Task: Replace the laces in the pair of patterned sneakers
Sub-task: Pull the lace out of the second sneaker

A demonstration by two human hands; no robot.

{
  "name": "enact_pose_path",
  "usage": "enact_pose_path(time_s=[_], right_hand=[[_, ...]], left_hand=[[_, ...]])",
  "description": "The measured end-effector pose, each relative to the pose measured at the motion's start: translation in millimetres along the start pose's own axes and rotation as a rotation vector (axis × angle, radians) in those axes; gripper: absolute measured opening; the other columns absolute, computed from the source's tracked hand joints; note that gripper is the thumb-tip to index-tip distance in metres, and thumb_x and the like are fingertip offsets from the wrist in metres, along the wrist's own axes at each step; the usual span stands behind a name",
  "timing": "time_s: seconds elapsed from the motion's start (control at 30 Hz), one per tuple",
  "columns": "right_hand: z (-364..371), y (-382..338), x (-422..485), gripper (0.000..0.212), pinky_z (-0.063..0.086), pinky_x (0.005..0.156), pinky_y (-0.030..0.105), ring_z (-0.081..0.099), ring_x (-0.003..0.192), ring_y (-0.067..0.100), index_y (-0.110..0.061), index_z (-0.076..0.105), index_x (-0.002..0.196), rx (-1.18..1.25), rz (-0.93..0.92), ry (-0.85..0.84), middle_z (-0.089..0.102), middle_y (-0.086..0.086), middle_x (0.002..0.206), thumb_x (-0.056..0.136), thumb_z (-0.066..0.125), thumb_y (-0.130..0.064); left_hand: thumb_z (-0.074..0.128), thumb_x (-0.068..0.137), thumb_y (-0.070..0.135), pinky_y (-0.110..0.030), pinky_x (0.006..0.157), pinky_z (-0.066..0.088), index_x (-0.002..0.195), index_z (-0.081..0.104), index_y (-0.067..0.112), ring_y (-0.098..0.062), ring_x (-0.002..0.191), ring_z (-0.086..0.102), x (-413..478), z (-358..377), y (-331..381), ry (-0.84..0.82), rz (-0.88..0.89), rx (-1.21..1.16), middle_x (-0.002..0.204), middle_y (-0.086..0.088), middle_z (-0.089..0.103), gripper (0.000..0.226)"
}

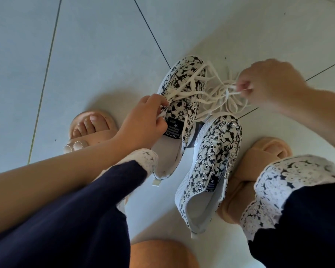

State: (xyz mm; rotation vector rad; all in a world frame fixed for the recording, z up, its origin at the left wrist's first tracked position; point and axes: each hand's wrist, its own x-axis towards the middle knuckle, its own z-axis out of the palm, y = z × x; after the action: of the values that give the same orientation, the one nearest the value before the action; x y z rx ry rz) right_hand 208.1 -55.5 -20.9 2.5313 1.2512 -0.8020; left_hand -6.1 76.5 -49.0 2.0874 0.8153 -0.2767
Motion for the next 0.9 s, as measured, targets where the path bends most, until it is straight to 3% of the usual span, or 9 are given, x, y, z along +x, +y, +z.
enact_pose_path(time_s=[0.1, 0.2, 0.37, 0.5, 0.57, 0.63, 0.7, 0.8, 0.9], right_hand=[[6, -48, -8, 0.024, 0.034, 0.092, 0.029, 0.047, 0.097, 0.012, -0.022, 0.064, 0.109, 0.236, -0.255, 0.001, 0.056, -0.005, 0.100, 0.085, 0.063, -0.022], [23, -82, -3, 0.027, 0.033, 0.097, 0.033, 0.049, 0.104, 0.016, -0.024, 0.061, 0.117, 0.131, -0.390, 0.152, 0.057, -0.003, 0.106, 0.091, 0.056, -0.030], [37, -92, 7, 0.023, 0.037, 0.091, 0.035, 0.054, 0.097, 0.019, -0.018, 0.061, 0.112, -0.020, -0.339, 0.297, 0.059, 0.001, 0.103, 0.090, 0.058, -0.023], [39, -94, 10, 0.018, 0.039, 0.091, 0.036, 0.054, 0.090, 0.017, -0.018, 0.062, 0.105, -0.100, -0.333, 0.257, 0.058, -0.001, 0.096, 0.090, 0.058, -0.026], [30, -90, 7, 0.011, 0.039, 0.088, 0.026, 0.050, 0.083, 0.009, -0.020, 0.065, 0.094, 0.144, -0.341, 0.170, 0.054, -0.007, 0.086, 0.090, 0.059, -0.027], [10, -77, 2, 0.005, 0.034, 0.074, 0.007, 0.050, 0.073, -0.005, -0.022, 0.065, 0.084, 0.460, -0.330, -0.024, 0.052, -0.015, 0.078, 0.086, 0.063, -0.026], [-10, -52, -6, 0.007, 0.037, 0.067, 0.002, 0.054, 0.068, -0.011, -0.024, 0.064, 0.078, 0.638, -0.318, -0.193, 0.058, -0.016, 0.076, 0.081, 0.067, -0.018], [-20, -10, -13, 0.016, 0.035, 0.067, 0.010, 0.057, 0.068, -0.009, -0.030, 0.065, 0.074, 0.510, -0.206, -0.477, 0.066, -0.015, 0.077, 0.080, 0.068, -0.015], [-9, 9, -13, 0.021, 0.033, 0.067, 0.016, 0.055, 0.075, -0.004, -0.035, 0.060, 0.069, 0.166, -0.141, -0.570, 0.063, -0.020, 0.075, 0.083, 0.067, -0.020]], left_hand=[[0.048, 0.083, 0.005, -0.024, 0.068, 0.035, 0.114, 0.052, 0.015, -0.006, 0.067, 0.042, 0, 1, 2, -0.005, 0.002, 0.013, 0.092, 0.002, 0.045, 0.033], [0.049, 0.081, 0.005, -0.024, 0.068, 0.034, 0.114, 0.051, 0.014, -0.012, 0.072, 0.043, 0, 2, 3, -0.007, 0.000, 0.031, 0.093, 0.001, 0.045, 0.034], [0.049, 0.081, 0.006, -0.024, 0.068, 0.035, 0.114, 0.051, 0.014, -0.014, 0.075, 0.045, 1, 2, 2, 0.005, -0.004, 0.047, 0.094, 0.001, 0.046, 0.034], [0.049, 0.081, 0.005, -0.022, 0.067, 0.033, 0.115, 0.051, 0.013, -0.013, 0.075, 0.044, 1, 2, 2, -0.001, 0.014, 0.048, 0.093, 0.001, 0.046, 0.035], [0.050, 0.081, 0.006, -0.021, 0.064, 0.032, 0.115, 0.051, 0.014, -0.011, 0.072, 0.044, 0, 2, 0, 0.003, 0.014, 0.044, 0.094, 0.002, 0.046, 0.034], [0.050, 0.081, 0.007, -0.013, 0.058, 0.032, 0.113, 0.052, 0.015, -0.004, 0.067, 0.042, 1, 1, -4, 0.016, 0.007, 0.032, 0.092, 0.003, 0.046, 0.033], [0.049, 0.081, 0.006, -0.005, 0.058, 0.031, 0.112, 0.052, 0.016, 0.000, 0.066, 0.041, 1, 0, -6, 0.022, -0.007, 0.015, 0.090, 0.003, 0.045, 0.033], [0.049, 0.082, 0.006, -0.005, 0.059, 0.029, 0.111, 0.053, 0.016, -0.001, 0.066, 0.041, 1, -1, -4, 0.024, -0.007, 0.009, 0.088, 0.004, 0.045, 0.032], [0.047, 0.083, 0.007, -0.010, 0.059, 0.031, 0.109, 0.054, 0.016, -0.003, 0.066, 0.042, -2, 0, 1, -0.013, 0.032, 0.021, 0.083, 0.008, 0.043, 0.029]])
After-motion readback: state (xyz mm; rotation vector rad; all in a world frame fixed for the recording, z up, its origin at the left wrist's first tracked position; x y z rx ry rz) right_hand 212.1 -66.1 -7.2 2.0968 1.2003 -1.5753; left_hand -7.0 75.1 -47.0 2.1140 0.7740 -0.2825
